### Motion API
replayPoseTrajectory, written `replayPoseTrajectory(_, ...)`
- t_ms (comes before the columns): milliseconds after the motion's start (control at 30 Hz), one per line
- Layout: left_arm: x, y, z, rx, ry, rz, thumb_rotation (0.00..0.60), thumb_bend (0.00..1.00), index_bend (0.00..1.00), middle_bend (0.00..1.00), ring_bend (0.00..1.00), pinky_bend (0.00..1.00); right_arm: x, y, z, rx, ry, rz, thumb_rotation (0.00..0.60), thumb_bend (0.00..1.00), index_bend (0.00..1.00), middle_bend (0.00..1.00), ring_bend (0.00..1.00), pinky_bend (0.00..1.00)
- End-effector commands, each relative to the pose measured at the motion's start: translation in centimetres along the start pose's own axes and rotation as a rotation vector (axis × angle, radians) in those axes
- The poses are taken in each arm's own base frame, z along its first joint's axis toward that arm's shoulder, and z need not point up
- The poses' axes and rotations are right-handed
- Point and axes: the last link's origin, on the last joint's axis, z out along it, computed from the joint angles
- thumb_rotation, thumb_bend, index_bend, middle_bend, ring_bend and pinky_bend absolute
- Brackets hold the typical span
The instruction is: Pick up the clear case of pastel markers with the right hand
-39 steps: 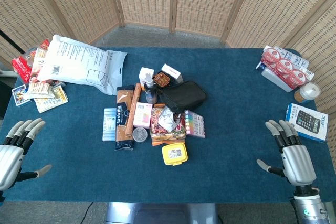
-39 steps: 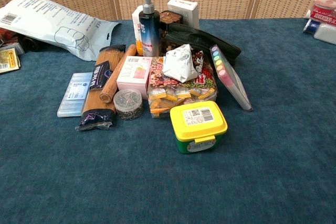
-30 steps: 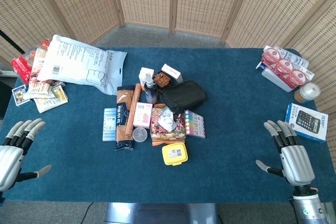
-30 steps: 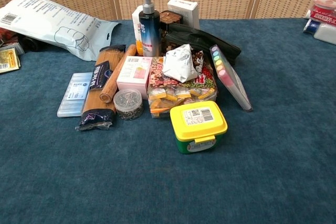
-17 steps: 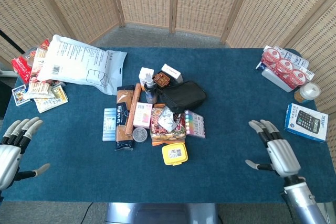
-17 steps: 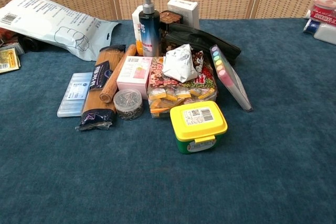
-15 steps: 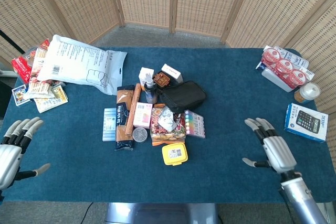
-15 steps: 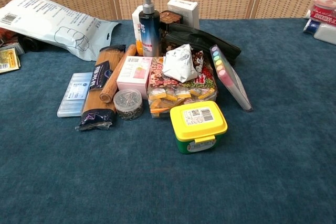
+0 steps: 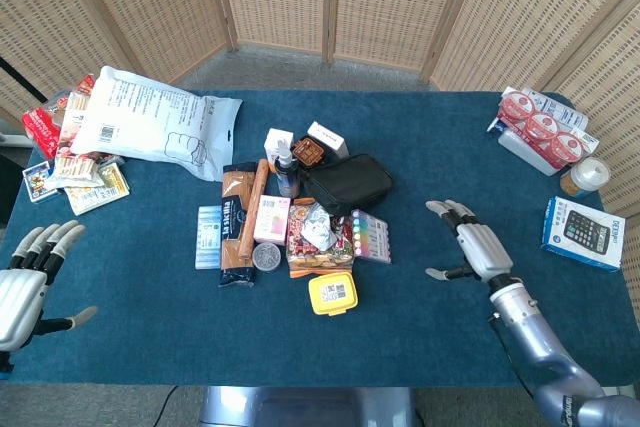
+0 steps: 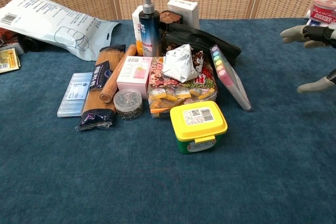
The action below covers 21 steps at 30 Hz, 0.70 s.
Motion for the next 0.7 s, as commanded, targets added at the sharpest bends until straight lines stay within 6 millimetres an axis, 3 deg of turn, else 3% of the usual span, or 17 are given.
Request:
replayPoseTrajectory(33,0.0,0.0,0.1,0.002,0.003,0.002,0.600,0.00,0.00,0.00,0.00,0.00,-1.1,0.2,1.2,-0.013,-0.020,0.056,0.600,0.00,0.00,0.00,0.00,0.00)
replayPoseTrajectory(700,-0.2,-0.3,0.3,0.009,-0.016,-0.011,0.600,0.00,0.00,0.00,0.00,0.00,-4.4,-1.1,4.3,0.018,-0.075,0.225,0.600,0.00,0.00,0.00,0.00,0.00)
